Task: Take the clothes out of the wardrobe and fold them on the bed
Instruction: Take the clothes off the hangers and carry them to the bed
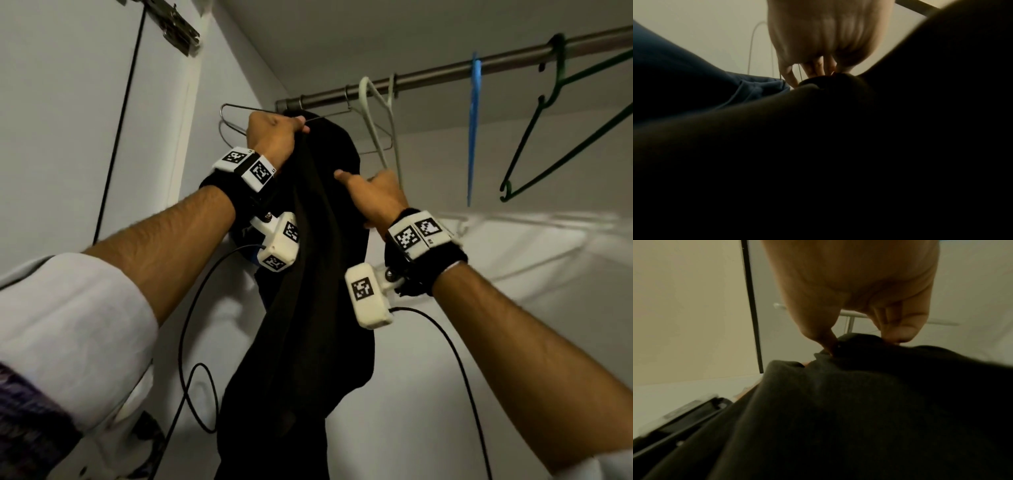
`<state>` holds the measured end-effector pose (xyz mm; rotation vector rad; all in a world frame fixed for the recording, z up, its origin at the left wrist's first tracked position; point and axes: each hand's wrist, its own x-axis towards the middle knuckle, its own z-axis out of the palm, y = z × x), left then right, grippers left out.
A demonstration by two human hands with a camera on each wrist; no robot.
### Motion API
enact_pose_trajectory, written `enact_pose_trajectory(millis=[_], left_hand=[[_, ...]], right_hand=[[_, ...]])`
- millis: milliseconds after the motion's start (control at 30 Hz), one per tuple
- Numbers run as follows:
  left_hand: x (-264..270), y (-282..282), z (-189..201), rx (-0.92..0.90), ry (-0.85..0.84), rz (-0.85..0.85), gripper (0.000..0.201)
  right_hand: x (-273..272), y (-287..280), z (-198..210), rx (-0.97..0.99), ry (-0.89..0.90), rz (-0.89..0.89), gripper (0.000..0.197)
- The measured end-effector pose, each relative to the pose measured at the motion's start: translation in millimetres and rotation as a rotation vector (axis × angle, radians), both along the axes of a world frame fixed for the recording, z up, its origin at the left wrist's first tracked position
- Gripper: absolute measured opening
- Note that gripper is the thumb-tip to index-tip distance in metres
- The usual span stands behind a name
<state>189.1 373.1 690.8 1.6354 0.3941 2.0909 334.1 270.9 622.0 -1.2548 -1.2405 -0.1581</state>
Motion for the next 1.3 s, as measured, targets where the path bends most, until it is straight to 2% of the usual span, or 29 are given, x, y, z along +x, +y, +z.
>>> enact_pose_trajectory(millis=[67,200,367,467,667,767,900,1033,1300], left_hand=[[0,1,-1,0.000,0.001,0.004,0.019],[1,4,-2,-0.005,-0.005,0.012,0.019],[6,6,-6,-0.002,-0.009,0.022,0.019],[9,5,-8,-0.005,0.003,0.001,0.018],[14,-1,-15,0.000,0.025,-0.002,0.018],[17,0,-14,-0.034,-0.036,-0.035,0.021],[13,-1,-7,-0.027,-0.125,-0.122,0.029],[11,-5,-7,0.018,-0.088,-0.139,0.028],[11,-9,-10,0.066,-0.075,-0.138,0.021]], right_hand=[[2,8,-5,0.038,0.000,0.002,0.041],[1,6,-27,0.121,-0.116,-0.083,0.046],[7,-8,-52,0.179,-0.132,-0.034,0.038],[13,-18,-56,0.213,-0.102,0.001,0.041],[15,-34,-73,0.298,-0.166,0.046,0.045],[20,-38,-77,0.319,-0.159,0.063,0.049],[32,-40,-91,0.310,-0.157,0.074,0.046],[41,-32,-113,0.207,-0.176,0.054,0.035],[52,-30,-139,0.046,-0.264,0.001,0.038]])
